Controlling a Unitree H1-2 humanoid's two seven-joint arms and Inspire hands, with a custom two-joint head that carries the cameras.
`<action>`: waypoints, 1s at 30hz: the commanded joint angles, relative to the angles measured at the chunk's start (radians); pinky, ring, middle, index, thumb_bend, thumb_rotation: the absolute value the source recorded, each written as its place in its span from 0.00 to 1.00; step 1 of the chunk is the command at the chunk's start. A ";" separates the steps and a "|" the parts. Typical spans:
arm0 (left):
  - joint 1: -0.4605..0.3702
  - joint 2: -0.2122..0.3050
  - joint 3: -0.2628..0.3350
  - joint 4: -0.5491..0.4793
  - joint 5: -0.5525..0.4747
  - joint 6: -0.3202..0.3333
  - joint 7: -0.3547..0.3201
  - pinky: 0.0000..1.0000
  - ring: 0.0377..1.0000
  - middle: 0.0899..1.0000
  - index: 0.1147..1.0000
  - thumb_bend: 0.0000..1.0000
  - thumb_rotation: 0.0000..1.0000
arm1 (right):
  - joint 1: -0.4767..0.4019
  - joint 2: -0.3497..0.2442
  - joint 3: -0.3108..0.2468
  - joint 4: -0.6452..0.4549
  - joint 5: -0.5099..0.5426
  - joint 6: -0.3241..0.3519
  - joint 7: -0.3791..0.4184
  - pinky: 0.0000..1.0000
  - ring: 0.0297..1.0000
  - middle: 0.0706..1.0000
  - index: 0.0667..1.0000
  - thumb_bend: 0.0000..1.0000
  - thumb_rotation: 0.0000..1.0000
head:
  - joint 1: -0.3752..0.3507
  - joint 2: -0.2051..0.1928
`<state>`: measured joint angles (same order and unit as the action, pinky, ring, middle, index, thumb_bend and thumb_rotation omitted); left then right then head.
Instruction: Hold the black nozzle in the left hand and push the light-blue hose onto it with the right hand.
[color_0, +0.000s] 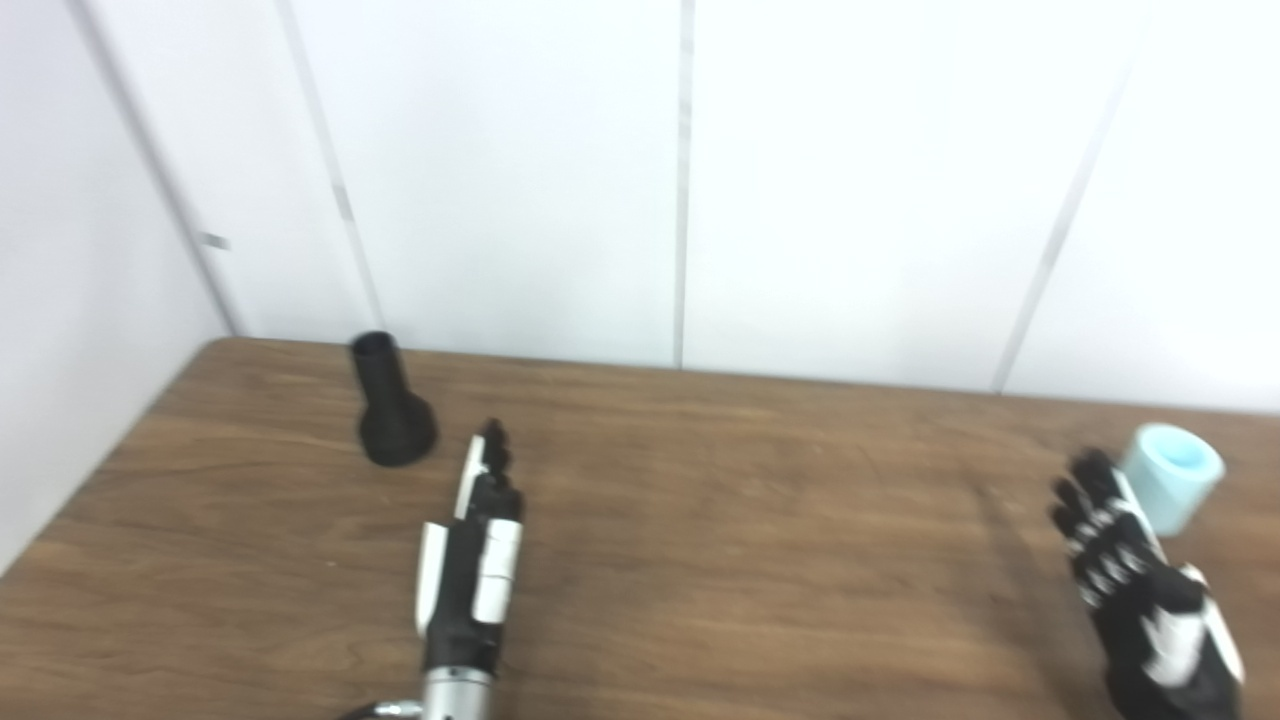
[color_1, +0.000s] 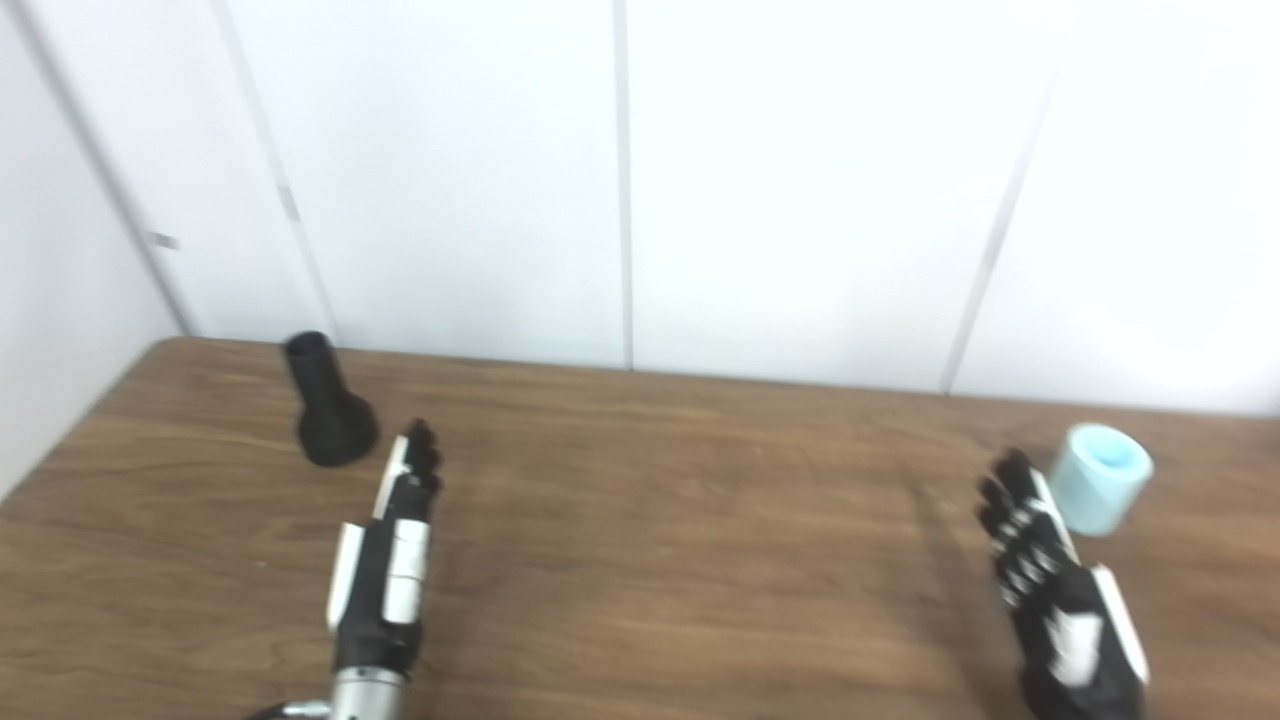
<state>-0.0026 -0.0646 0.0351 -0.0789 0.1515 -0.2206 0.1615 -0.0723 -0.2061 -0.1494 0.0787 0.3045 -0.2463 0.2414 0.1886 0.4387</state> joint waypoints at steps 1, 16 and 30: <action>0.015 -0.012 -0.010 0.048 0.015 -0.039 0.013 1.00 1.00 1.00 1.00 0.64 1.00 | 0.050 0.013 0.003 0.084 0.003 -0.036 0.014 1.00 1.00 1.00 1.00 0.74 0.96 | 0.004 -0.001; -0.001 0.000 0.050 0.057 0.115 -0.014 0.118 1.00 1.00 1.00 1.00 0.77 0.77 | 0.040 0.011 0.003 0.141 0.006 -0.075 0.031 1.00 1.00 1.00 1.00 0.76 0.95 | 0.012 -0.027; -0.055 0.061 0.151 0.118 0.274 0.072 0.347 1.00 1.00 1.00 1.00 0.71 0.76 | 0.034 0.013 0.004 0.161 0.003 -0.087 0.041 0.99 1.00 1.00 1.00 0.78 0.94 | 0.009 -0.027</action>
<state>-0.0876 -0.0542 0.1671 -0.0079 0.3685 -0.1355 0.4813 -0.1046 -0.2115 -0.1506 0.1375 0.3036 -0.3087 0.2726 0.1963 0.4111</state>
